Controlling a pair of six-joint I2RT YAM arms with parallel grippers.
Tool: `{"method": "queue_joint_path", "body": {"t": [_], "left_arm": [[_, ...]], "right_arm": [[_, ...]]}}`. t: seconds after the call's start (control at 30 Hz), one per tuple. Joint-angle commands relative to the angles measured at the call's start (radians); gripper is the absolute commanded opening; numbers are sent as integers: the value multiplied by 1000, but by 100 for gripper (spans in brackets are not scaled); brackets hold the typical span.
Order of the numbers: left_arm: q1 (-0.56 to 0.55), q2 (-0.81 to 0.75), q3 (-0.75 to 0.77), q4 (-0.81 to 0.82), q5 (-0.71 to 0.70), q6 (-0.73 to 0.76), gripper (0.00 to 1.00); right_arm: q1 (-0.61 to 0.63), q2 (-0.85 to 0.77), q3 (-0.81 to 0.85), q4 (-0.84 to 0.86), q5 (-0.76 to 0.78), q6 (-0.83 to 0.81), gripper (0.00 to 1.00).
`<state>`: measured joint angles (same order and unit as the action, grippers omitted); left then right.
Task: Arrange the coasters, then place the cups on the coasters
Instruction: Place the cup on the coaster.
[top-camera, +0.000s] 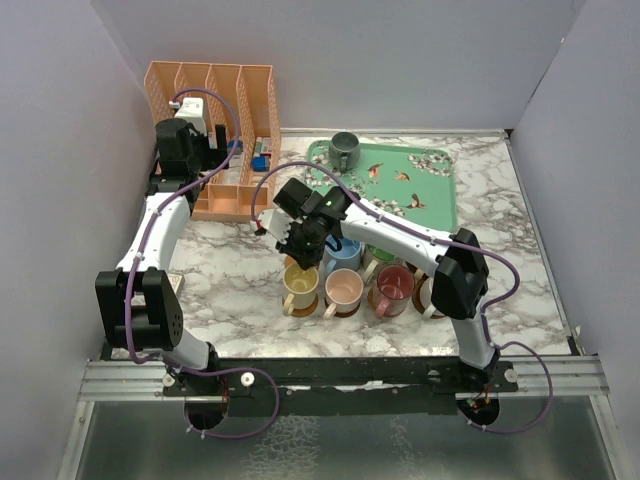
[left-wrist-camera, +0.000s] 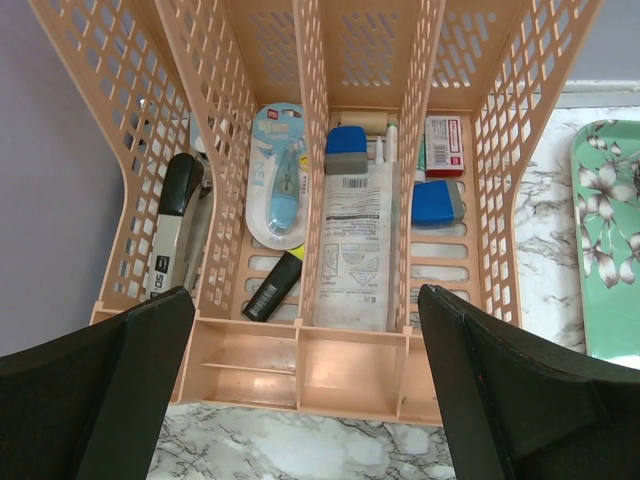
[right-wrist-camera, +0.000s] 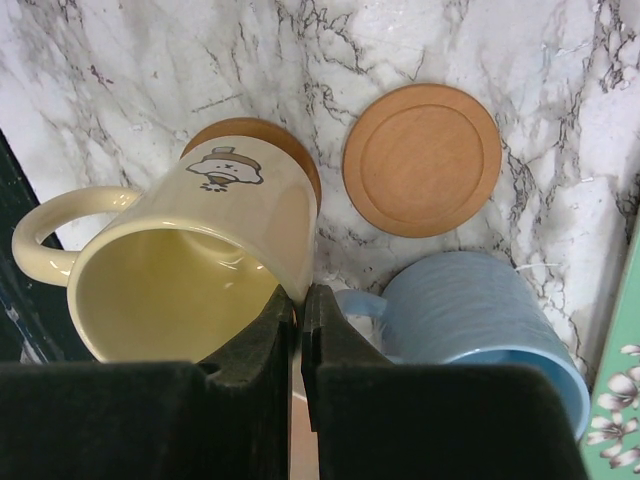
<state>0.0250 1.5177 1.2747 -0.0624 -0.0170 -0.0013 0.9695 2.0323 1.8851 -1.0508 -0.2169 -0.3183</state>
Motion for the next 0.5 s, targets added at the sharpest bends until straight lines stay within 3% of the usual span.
{"method": "queue_joint_path", "body": {"t": [0.0, 0.47], "left_arm": [[7, -31, -9, 44, -7, 8, 99], [7, -40, -27, 48, 30, 8, 99]], "right_arm": [[21, 13, 10, 60, 19, 63, 1], [49, 41, 1, 61, 76, 91, 1]]}}
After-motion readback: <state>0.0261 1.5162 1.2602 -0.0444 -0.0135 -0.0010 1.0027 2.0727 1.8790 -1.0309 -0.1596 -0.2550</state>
